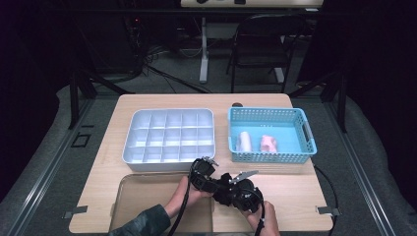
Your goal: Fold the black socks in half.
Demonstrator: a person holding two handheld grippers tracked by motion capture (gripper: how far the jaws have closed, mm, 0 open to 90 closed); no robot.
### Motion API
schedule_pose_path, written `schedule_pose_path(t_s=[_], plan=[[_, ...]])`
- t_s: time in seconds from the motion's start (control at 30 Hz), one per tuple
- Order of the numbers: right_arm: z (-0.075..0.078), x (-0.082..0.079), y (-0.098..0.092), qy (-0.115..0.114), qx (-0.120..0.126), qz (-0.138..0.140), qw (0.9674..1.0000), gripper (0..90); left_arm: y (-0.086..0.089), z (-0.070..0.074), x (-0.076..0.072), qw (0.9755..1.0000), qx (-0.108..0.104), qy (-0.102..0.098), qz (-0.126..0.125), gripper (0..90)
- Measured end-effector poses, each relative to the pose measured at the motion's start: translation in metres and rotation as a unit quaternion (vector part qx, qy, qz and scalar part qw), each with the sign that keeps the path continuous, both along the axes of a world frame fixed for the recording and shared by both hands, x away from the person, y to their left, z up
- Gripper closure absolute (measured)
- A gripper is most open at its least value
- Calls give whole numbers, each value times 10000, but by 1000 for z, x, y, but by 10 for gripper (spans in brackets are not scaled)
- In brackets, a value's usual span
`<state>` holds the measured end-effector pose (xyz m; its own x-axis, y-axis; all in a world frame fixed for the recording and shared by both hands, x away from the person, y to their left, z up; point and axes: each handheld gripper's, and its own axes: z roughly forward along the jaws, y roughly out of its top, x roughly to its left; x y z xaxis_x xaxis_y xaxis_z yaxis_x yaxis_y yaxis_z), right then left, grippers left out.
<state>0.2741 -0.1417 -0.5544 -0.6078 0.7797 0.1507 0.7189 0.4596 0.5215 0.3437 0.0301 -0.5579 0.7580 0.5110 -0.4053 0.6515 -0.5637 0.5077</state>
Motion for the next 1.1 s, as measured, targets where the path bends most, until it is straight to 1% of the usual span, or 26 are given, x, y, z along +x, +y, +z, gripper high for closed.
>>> schedule_pose_path(t_s=[0.1, 0.13, 0.2, 0.23, 0.27, 0.3, 0.33, 0.37, 0.4, 0.43, 0.47, 0.5, 0.53, 0.57, 0.6, 0.63, 0.67, 0.7, 0.73, 0.77, 0.83, 0.9, 0.97, 1.0, 1.07, 1.1], plan=[[0, 0, 0, 13, -11, -3, 10000, 897, 1, -1, -1, 10000, -40, -85, 13, 702], [1, 1, -2, 66, 5, 61, 10000, 896, 2, -1, -1, 9999, -57, -96, 18, 709], [0, 1, -3, 76, 166, 7, 9998, 887, 2, -1, -1, 9999, -60, -150, -22, 716], [1, 2, -5, 136, 207, 43, 9997, 871, 3, -1, 0, 9998, -131, -132, -47, 719], [2, 3, -8, 165, 225, 73, 9996, 834, 4, -1, -1, 9998, -108, -141, -7, 720], [4, 3, -10, 171, 335, 57, 9993, 805, 4, -1, 0, 9998, -138, -155, -14, 722], [5, 3, -12, 110, 400, -1, 9991, 789, 5, 0, 0, 9997, -189, -143, -56, 723], [9, 3, -16, 83, 307, -4, 9995, 756, 5, 0, 0, 9997, -163, -185, -22, 724], [11, 3, -20, -2, 353, -74, 9993, 734, 5, 1, 0, 9996, -211, -188, -46, 725], [13, 3, -26, -58, 367, -136, 9992, 697, 5, 2, -1, 9996, -160, -243, -21, 725], [15, 4, -30, -93, 358, -179, 9992, 668, 6, 3, -1, 9995, -176, -262, -14, 725], [16, 5, -35, -173, 389, -305, 9986, 630, 7, 4, -2, 9993, -266, -251, -16, 725], [18, 6, -43, -240, 432, -459, 9977, 580, 7, 5, -2, 9992, -231, -320, -6, 726], [18, 8, -48, -263, 413, -548, 9973, 535, 7, 5, -2, 9992, -231, -320, -6, 726], [18, 9, -53, -313, 401, -642, 9966, 503, 9, 8, -2, 9989, -295, -371, -2, 726], [18, 11, -58, -319, 411, -718, 9961, 472, 9, 9, -2, 9988, -280, -407, -11, 726], [18, 13, -62, -323, 362, -775, 9958, 439, 9, 10, -3, 9986, -220, -484, 24, 726], [17, 14, -64, -332, 310, -808, 9957, 404, 9, 11, -3, 9985, -260, -492, 12, 727], [16, 16, -67, -369, 242, -888, 9951, 366, 9, 11, -3, 9984, -249, -506, 5, 726], [15, 18, -69, -377, 247, -904, 9949, 343, 9, 12, -4, 9981, -254, -553, 21, 726], [13, 23, -74, -408, 137, -985, 9942, 267, 9, 16, -5, 9976, -221, -661, -6, 726], [11, 27, -76, -455, 90, -1056, 9933, 213, 10, 19, -6, 9971, -277, -714, -48, 726], [10, 30, -79, -429, 28, -1045, 9936, 179, 11, 23, -7, 9961, -229, -847, -19, 726], [9, 31, -80, -424, 10, -1050, 9936, 151, 11, 25, -8, 9957, -263, -885, -51, 726], [8, 32, -80, -412, 23, -1051, 9936, 134, 12, 28, -9, 9949, -243, -977, -58, 726], [8, 32, -80, -408, 8, -1042, 9937, 114, 12, 29, -10, 9945, -208, -1026, -21, 726]])
